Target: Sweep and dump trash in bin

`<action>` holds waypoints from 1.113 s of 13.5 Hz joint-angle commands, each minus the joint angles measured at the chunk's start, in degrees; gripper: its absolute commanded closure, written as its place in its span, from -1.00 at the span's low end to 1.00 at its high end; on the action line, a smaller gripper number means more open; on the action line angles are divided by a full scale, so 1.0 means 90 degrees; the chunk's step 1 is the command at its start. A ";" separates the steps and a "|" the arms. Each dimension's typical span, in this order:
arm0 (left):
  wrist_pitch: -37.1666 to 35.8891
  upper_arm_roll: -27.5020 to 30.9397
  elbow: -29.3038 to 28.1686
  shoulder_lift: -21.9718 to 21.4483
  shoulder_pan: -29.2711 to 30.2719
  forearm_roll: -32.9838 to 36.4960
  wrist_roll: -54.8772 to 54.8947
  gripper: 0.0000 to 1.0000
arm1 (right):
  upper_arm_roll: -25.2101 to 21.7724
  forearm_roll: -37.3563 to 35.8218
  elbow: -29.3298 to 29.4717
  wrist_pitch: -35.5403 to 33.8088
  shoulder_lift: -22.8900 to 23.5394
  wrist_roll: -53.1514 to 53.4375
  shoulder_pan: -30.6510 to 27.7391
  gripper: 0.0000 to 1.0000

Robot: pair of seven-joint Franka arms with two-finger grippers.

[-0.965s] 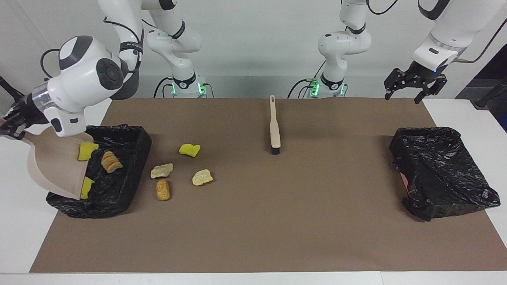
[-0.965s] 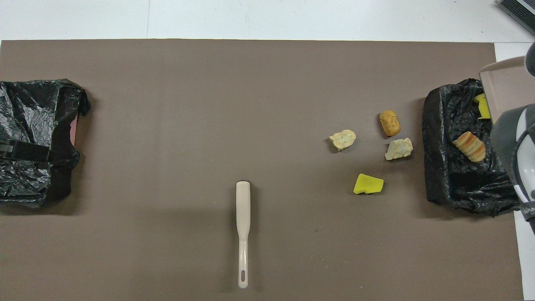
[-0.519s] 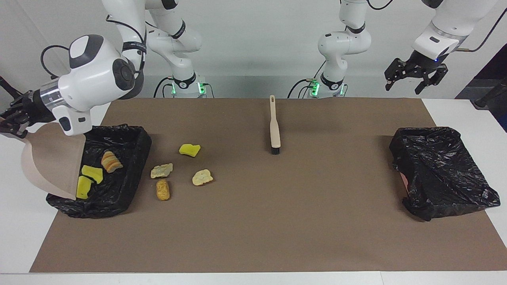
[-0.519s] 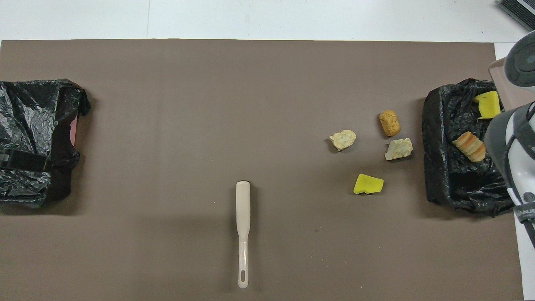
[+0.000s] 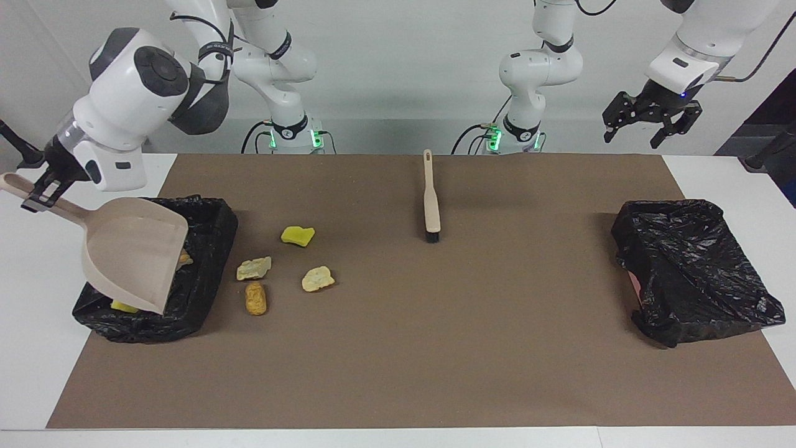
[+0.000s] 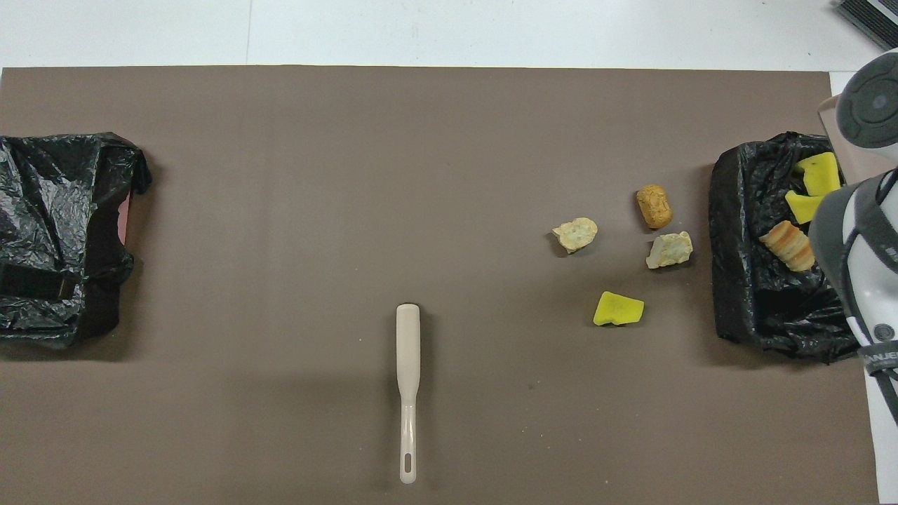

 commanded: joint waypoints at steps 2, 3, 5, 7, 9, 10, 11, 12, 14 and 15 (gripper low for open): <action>-0.0096 -0.0062 0.0045 -0.0026 0.0086 0.0106 -0.0035 -1.00 | -0.0035 0.1526 -0.0001 -0.0041 -0.0137 0.0395 -0.0099 1.00; -0.0096 -0.0062 0.0045 -0.0026 0.0085 0.0106 -0.0035 -1.00 | -0.0036 0.1907 -0.0050 -0.0099 -0.0195 0.0842 -0.0118 1.00; -0.0097 -0.0062 0.0045 -0.0026 0.0105 0.0106 -0.0035 -1.00 | -0.0045 0.2775 -0.0089 -0.0469 -0.0254 0.1478 -0.0118 1.00; -0.0106 -0.0062 0.0045 -0.0026 0.0105 0.0097 -0.0025 -1.00 | -0.0026 0.3345 -0.0313 -0.0821 -0.0420 0.3055 -0.0041 1.00; -0.0106 -0.0062 0.0045 -0.0026 0.0095 0.0106 -0.0035 -1.00 | 0.0052 0.3852 -0.0411 -0.1201 -0.0460 0.4406 -0.0001 1.00; -0.0097 -0.0062 0.0045 -0.0026 0.0105 0.0106 -0.0035 -1.00 | 0.0052 0.4106 -0.0450 -0.1349 -0.0469 0.4953 0.0076 1.00; -0.0106 -0.0062 0.0045 -0.0026 0.0105 0.0106 -0.0026 -1.00 | 0.0062 0.4196 -0.0460 -0.1505 -0.0469 0.5490 0.0222 1.00; -0.0097 -0.0062 0.0045 -0.0026 0.0105 0.0106 -0.0035 -1.00 | 0.0062 0.4332 -0.0441 -0.1767 -0.0469 0.5988 0.0378 1.00; -0.0106 -0.0062 0.0045 -0.0026 0.0105 0.0106 -0.0026 -1.00 | 0.0062 0.5004 -0.0460 -0.1984 -0.0469 0.7304 0.0555 1.00; -0.0106 -0.0062 0.0045 -0.0026 0.0105 0.0106 -0.0025 -1.00 | 0.0062 0.5152 -0.0451 -0.2033 -0.0469 0.8008 0.0759 1.00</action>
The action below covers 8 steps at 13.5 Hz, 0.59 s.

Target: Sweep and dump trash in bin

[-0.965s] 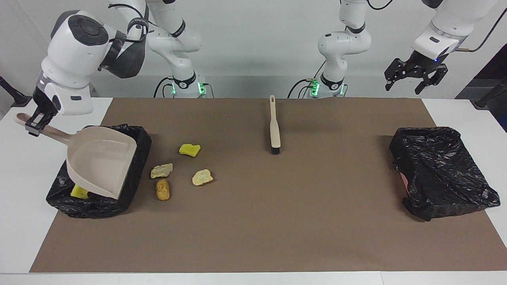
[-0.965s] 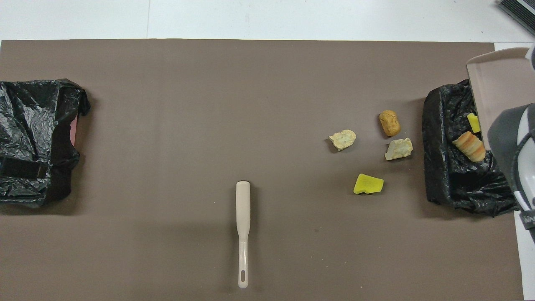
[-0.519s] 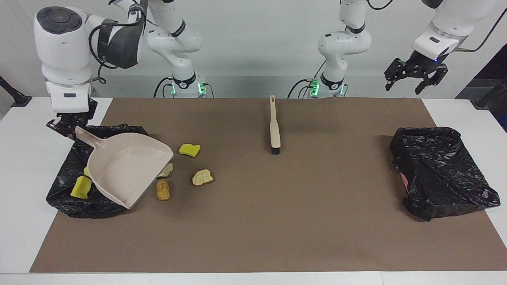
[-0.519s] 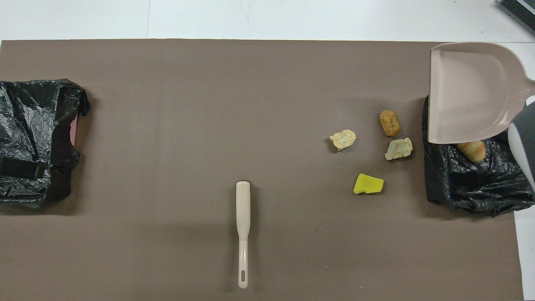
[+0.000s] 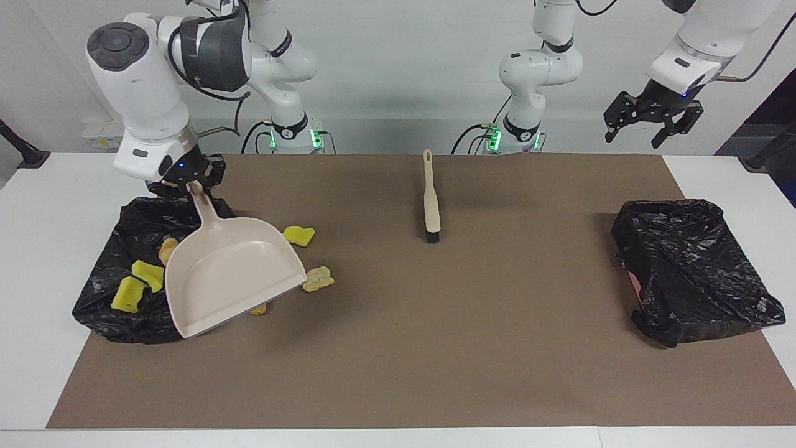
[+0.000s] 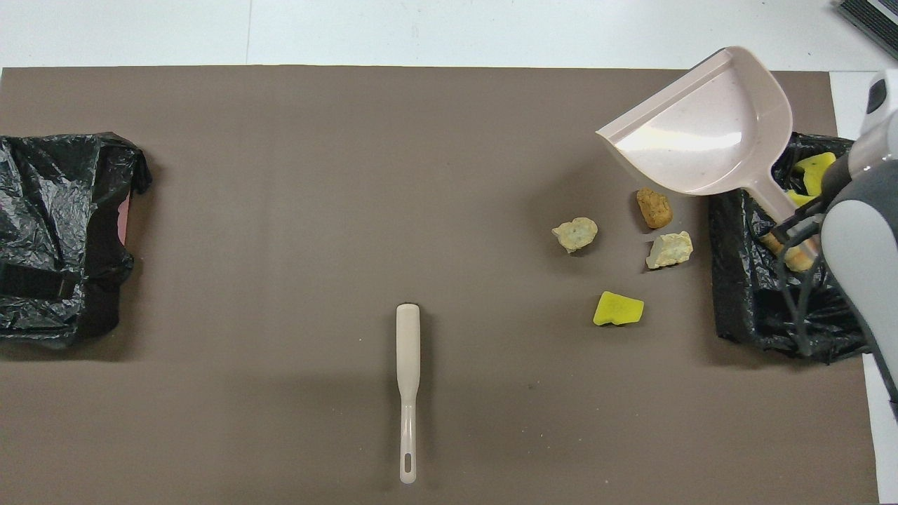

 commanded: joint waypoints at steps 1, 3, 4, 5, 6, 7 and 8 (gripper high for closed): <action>-0.0106 -0.0065 0.0045 -0.0026 0.0094 0.0102 -0.0025 -1.00 | -0.0007 0.0463 -0.0131 -0.0078 -0.0118 0.1658 0.0493 1.00; -0.0106 -0.0065 0.0045 -0.0026 0.0104 0.0102 -0.0025 -1.00 | -0.0007 0.0707 -0.0130 -0.0019 0.0009 0.2509 0.0933 1.00; -0.0096 -0.0065 0.0045 -0.0026 0.0104 0.0102 -0.0034 -1.00 | -0.0007 0.0795 -0.0101 0.0010 0.0096 0.2842 0.1168 1.00; -0.0106 -0.0065 0.0045 -0.0026 0.0104 0.0092 -0.0025 -1.00 | -0.0007 0.0922 -0.0014 0.0030 0.0310 0.3048 0.1325 1.00; -0.0106 -0.0065 0.0045 -0.0026 0.0104 0.0102 -0.0034 -1.00 | 0.0002 0.1271 0.0045 0.0107 0.0583 0.3321 0.1462 1.00; -0.0106 -0.0065 0.0045 -0.0026 0.0104 0.0102 -0.0025 -1.00 | 0.0003 0.1400 0.0162 0.0359 0.0779 0.3643 0.1685 1.00; -0.0106 -0.0065 0.0045 -0.0026 0.0104 0.0102 -0.0025 -1.00 | 0.0003 0.1450 0.0279 0.0642 0.1051 0.3936 0.1852 1.00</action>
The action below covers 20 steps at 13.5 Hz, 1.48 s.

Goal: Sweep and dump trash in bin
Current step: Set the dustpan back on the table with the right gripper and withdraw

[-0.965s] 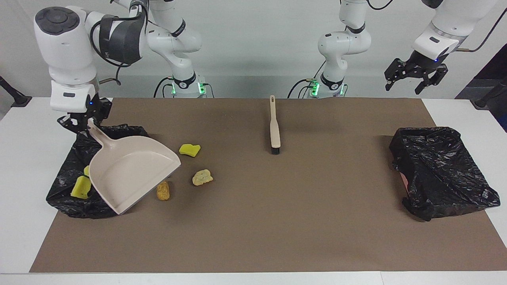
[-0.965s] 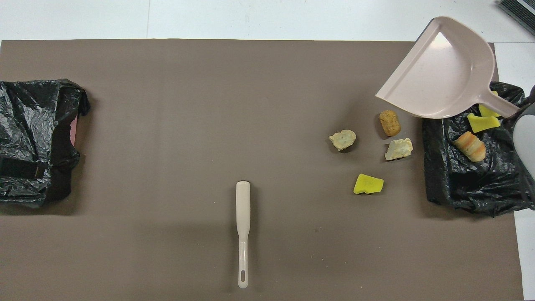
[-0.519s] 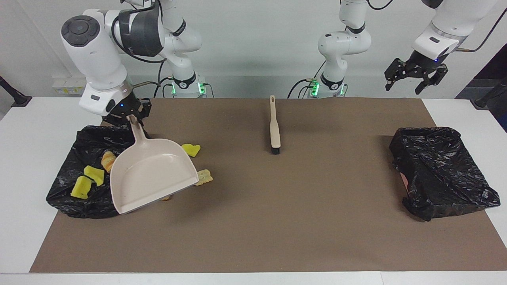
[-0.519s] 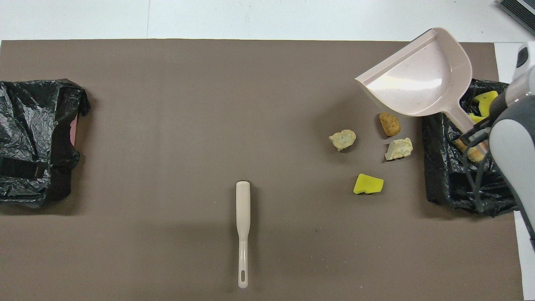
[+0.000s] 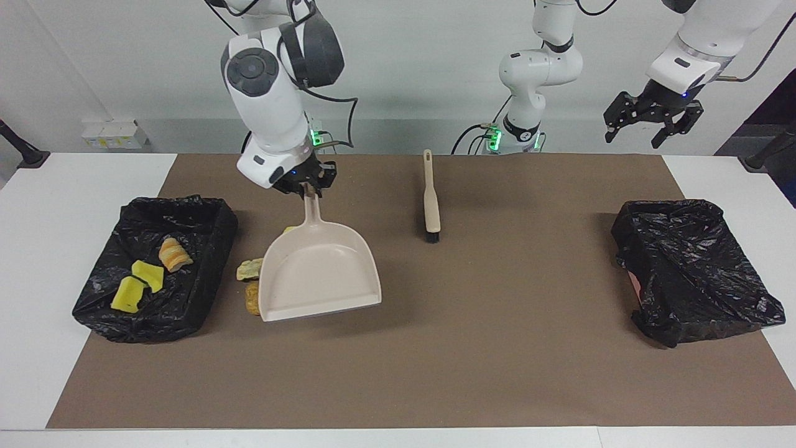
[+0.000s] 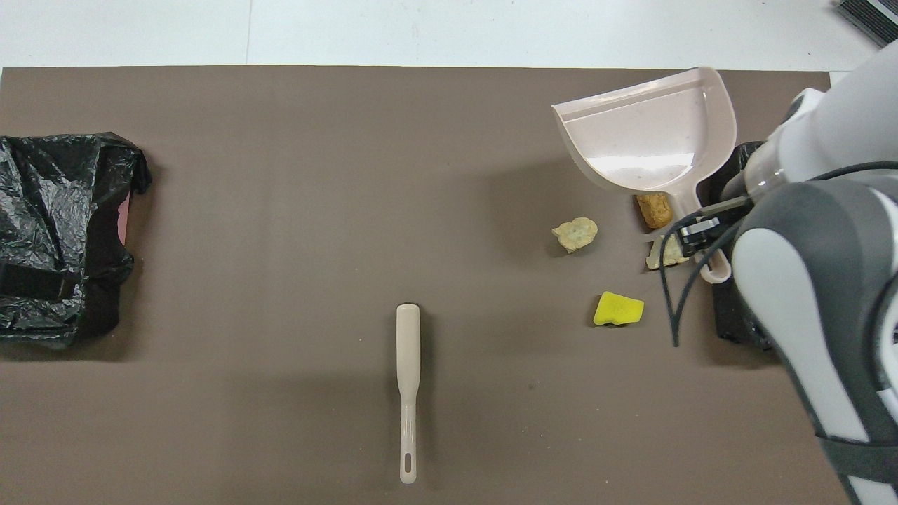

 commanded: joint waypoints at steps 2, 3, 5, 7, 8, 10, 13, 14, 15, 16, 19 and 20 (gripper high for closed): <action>-0.0106 -0.0065 0.0045 -0.0026 0.0104 0.0101 -0.0034 -1.00 | 0.0007 0.0292 0.0888 0.0515 0.1207 0.0625 0.0398 1.00; -0.0106 -0.0065 0.0045 -0.0026 0.0104 0.0101 -0.0034 -1.00 | 0.0017 0.0360 0.1220 0.0602 0.1540 0.0925 0.0506 1.00; -0.0106 -0.0065 0.0045 -0.0026 0.0104 0.0101 -0.0024 -1.00 | 0.0105 0.0370 0.1573 0.0943 0.2058 0.1337 0.0692 1.00; -0.0106 -0.0065 0.0045 -0.0026 0.0104 0.0091 -0.0024 -1.00 | 0.0135 0.0361 0.1730 0.1489 0.2508 0.1805 0.0975 1.00; -0.0106 -0.0065 0.0045 -0.0026 0.0104 0.0101 -0.0024 -1.00 | 0.0144 0.0361 0.1760 0.1685 0.2674 0.1856 0.1024 1.00; -0.0096 -0.0065 0.0045 -0.0026 0.0104 0.0101 -0.0024 -1.00 | 0.0144 0.0361 0.1751 0.1979 0.2841 0.1895 0.1102 1.00; -0.0106 -0.0065 0.0045 -0.0026 0.0104 0.0101 -0.0034 -1.00 | 0.0144 0.0351 0.1741 0.2029 0.2920 0.1905 0.1113 -0.30; -0.0106 -0.0065 0.0045 -0.0026 0.0104 0.0101 -0.0024 -1.00 | 0.0135 0.0341 0.1741 0.2000 0.2900 0.1973 0.1122 -0.99; -0.0116 -0.0065 0.0045 -0.0026 0.0104 0.0101 -0.0024 -1.00 | 0.0135 0.0360 0.1741 0.1942 0.2823 0.1993 0.1093 -1.00; -0.0096 -0.0065 0.0045 -0.0026 0.0104 0.0101 -0.0034 -1.00 | 0.0135 0.0341 0.1702 0.1883 0.2735 0.2002 0.1132 -1.00; -0.0096 -0.0065 0.0045 -0.0026 0.0104 0.0101 -0.0034 -1.00 | 0.0135 0.0166 0.1362 0.1873 0.2141 0.1857 0.1123 -1.00; -0.0106 -0.0065 0.0045 -0.0026 0.0104 0.0101 -0.0034 -1.00 | 0.0106 0.0185 0.1157 0.1795 0.1800 0.1846 0.1103 -1.00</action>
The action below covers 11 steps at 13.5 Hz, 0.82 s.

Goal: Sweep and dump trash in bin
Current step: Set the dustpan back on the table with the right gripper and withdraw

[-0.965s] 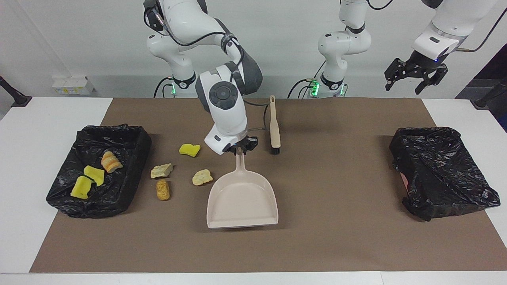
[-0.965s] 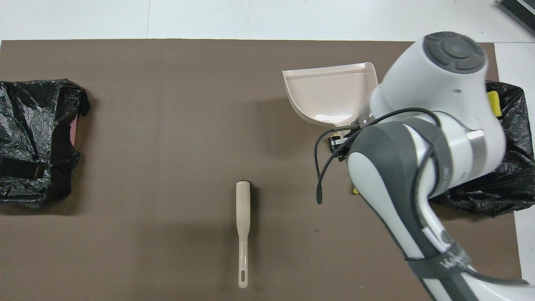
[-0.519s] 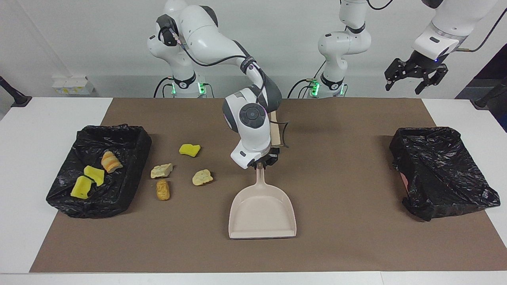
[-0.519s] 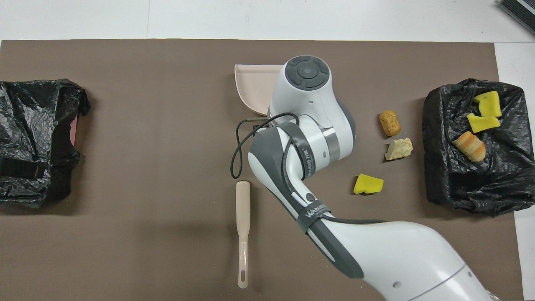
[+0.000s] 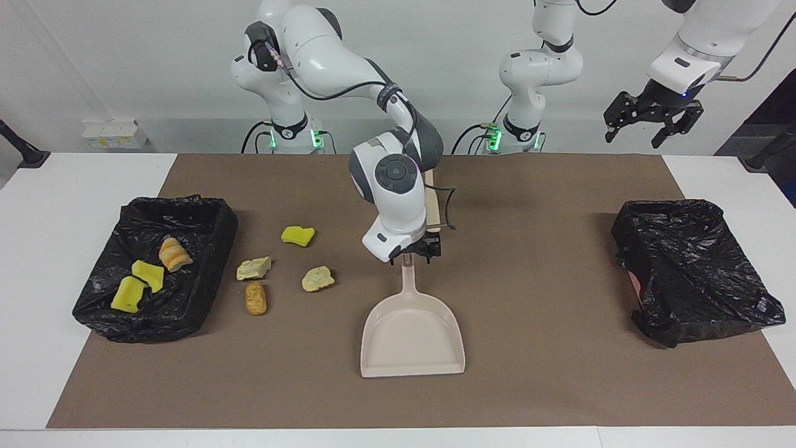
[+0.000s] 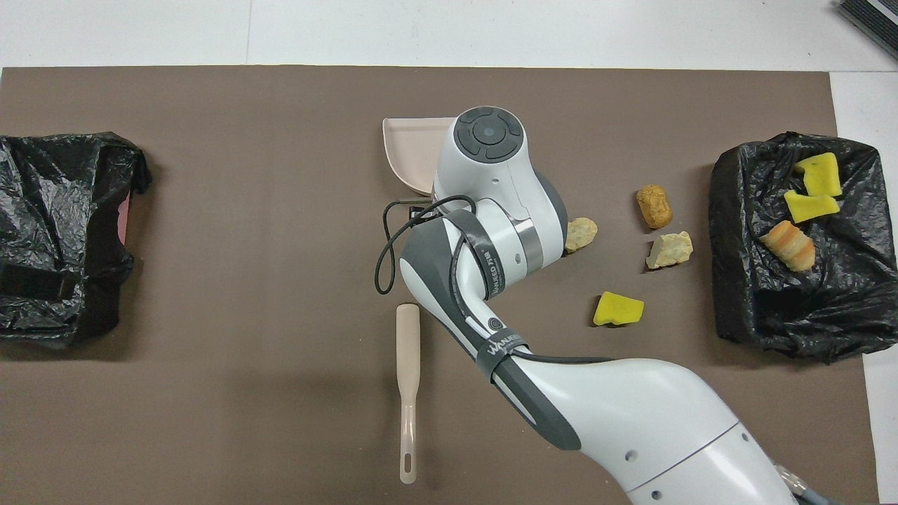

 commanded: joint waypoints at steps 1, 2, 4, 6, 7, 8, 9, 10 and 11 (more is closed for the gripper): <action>-0.0106 -0.0065 0.0045 -0.0026 0.0104 0.0098 -0.0024 -1.00 | -0.0026 -0.0056 -0.0697 -0.0282 -0.1019 0.0008 -0.0071 -1.00; -0.0106 -0.0065 0.0045 -0.0026 0.0104 0.0098 -0.0024 -1.00 | -0.0055 -0.0085 -0.0863 -0.0496 -0.1283 0.0008 -0.0052 -1.00; -0.0115 -0.0065 0.0045 -0.0026 0.0104 0.0098 -0.0024 -1.00 | -0.0046 -0.0008 -0.0924 -0.0936 -0.1646 0.0008 -0.0090 -1.00; -0.0106 -0.0065 0.0045 -0.0026 0.0104 0.0098 -0.0024 -1.00 | -0.0036 0.0032 -0.1088 -0.1414 -0.1948 0.0133 -0.0130 -1.00; -0.0106 -0.0065 0.0045 -0.0026 0.0104 0.0098 -0.0024 -1.00 | -0.0036 0.0032 -0.1370 -0.1407 -0.2144 0.0260 -0.0023 -1.00; -0.0106 -0.0065 0.0045 -0.0026 0.0104 0.0098 -0.0024 -1.00 | -0.0036 0.0032 -0.1653 -0.1349 -0.2310 0.0349 0.0036 -1.00; -0.0106 -0.0065 0.0045 -0.0026 0.0104 0.0098 -0.0024 -1.00 | 0.0022 0.0042 -0.1936 -0.1078 -0.2457 0.0378 0.0056 -1.00; -0.0106 -0.0065 0.0045 -0.0026 0.0104 0.0098 -0.0024 -1.00 | 0.0022 0.0051 -0.2249 -0.0698 -0.2593 0.0330 0.0201 -1.00; -0.0106 -0.0065 0.0045 -0.0026 0.0104 0.0098 -0.0024 -1.00 | 0.0022 0.0061 -0.2668 -0.0491 -0.2759 0.0407 0.0318 -1.00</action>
